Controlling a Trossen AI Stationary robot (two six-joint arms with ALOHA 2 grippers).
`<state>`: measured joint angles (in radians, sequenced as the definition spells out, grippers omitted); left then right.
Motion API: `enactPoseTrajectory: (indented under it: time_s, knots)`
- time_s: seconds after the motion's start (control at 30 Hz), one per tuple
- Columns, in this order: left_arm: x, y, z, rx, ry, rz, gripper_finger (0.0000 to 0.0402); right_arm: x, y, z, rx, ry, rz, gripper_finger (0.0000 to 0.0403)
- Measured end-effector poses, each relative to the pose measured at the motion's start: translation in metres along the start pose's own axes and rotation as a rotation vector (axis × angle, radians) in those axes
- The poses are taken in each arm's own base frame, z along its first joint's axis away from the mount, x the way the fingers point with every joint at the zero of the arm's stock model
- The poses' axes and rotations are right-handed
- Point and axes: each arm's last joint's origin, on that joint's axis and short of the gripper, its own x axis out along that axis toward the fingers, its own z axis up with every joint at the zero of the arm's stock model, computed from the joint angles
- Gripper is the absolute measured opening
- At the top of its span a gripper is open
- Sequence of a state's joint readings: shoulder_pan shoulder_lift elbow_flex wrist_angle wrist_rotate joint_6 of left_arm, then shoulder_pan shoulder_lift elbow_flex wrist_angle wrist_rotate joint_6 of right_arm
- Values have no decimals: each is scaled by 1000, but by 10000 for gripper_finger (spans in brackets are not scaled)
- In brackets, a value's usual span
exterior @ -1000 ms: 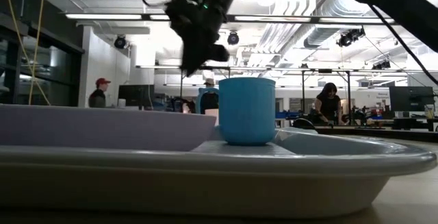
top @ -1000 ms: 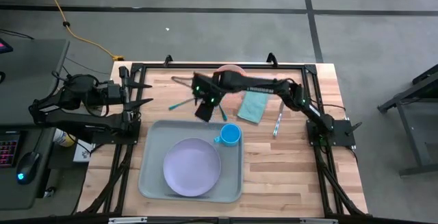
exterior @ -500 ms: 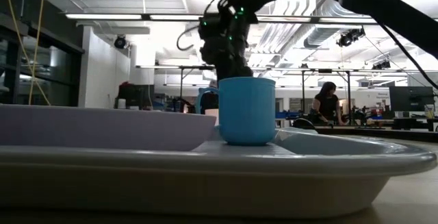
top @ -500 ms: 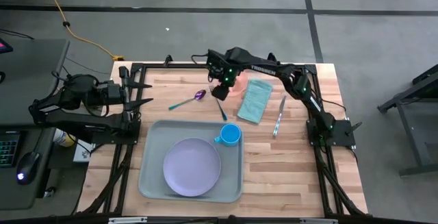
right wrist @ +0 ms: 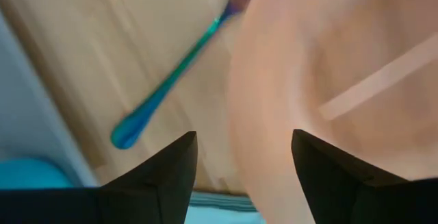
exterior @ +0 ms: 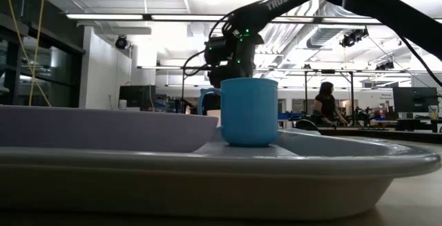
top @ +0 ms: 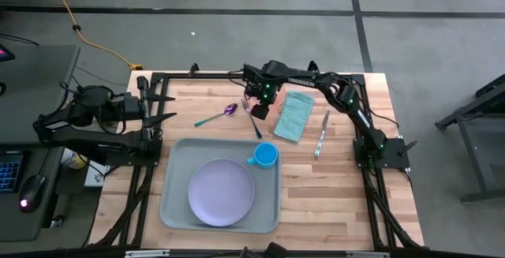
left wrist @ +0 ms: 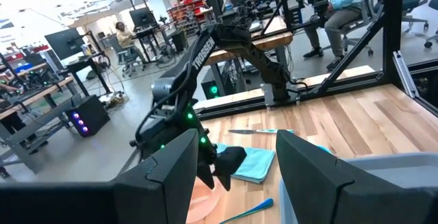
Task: Set up tray
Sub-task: Put the light orange bowl on top of the purple plate on the serving tray
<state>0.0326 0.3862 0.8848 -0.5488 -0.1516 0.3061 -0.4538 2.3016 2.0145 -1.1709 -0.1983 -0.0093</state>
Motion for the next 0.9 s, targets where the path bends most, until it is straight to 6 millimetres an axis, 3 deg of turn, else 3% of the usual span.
enactPoseTrajectory:
  time_s: [0.23, 0.53, 0.73, 0.9]
  knots:
    - [0, 0, 0, 0, 1, 2, 227, 4, -4, -1, 29, 4, -117, 176]
    - [0, 1, 0, -22, 6, 20, 227, 3, -6, -1, 56, -2, -120, 13]
    - [0, 1, 0, -26, 6, 22, 227, 1, -4, -3, 91, 24, -103, 3]
    - [0, 1, 0, -26, 6, 22, 227, -17, 7, -1, 82, 24, -98, 0]
